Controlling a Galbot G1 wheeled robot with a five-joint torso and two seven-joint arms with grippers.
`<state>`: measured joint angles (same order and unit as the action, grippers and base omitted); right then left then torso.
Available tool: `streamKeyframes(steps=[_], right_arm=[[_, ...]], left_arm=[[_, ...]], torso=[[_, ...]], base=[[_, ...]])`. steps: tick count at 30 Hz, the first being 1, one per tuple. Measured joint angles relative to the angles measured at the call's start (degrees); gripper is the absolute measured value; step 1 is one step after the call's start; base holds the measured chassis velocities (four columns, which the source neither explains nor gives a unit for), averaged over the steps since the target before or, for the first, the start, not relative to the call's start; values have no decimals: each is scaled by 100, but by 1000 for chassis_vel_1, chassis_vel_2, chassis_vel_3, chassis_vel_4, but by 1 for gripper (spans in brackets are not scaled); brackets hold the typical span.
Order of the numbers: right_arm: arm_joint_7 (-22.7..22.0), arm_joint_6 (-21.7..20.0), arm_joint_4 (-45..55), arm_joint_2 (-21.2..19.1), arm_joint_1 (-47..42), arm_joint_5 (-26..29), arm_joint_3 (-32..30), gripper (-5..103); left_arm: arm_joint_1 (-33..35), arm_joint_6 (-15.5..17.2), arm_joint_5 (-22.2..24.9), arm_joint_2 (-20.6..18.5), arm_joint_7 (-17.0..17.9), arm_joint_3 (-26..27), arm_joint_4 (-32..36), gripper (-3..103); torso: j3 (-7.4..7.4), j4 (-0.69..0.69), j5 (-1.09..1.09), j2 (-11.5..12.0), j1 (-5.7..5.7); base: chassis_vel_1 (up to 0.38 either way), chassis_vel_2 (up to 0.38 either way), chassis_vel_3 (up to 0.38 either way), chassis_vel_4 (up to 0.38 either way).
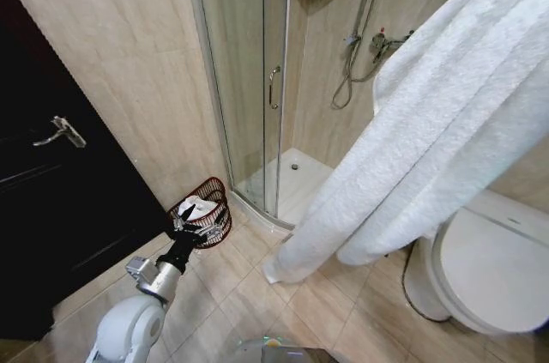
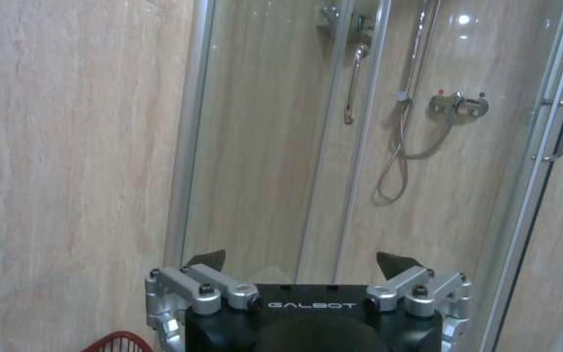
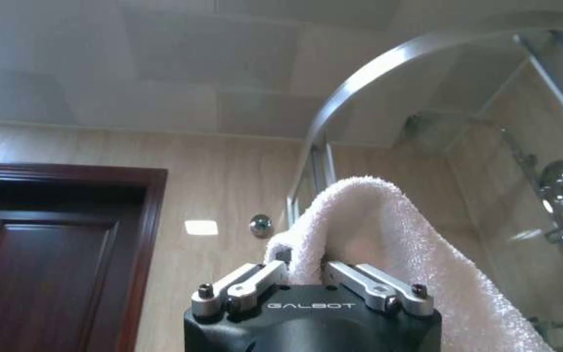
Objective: Discard the used towel into the hamper.
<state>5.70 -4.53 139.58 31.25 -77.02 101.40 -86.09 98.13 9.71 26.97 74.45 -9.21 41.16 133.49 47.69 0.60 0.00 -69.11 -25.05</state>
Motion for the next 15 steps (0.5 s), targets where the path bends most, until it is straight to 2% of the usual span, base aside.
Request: streamKeyframes(steps=[5,15], right_arm=[[101,14,-40,-69,21,-123,37,4],[256,58,46,81,-66,-454,77,4]], left_arm=[[0,0,0,0,0,0,0,100],[0,0,0,0,0,0,0,100]], torso=[[0,0,0,1,0],[-1,-1,0,2,1]], base=[[0,0,0,0],[0,0,0,0]])
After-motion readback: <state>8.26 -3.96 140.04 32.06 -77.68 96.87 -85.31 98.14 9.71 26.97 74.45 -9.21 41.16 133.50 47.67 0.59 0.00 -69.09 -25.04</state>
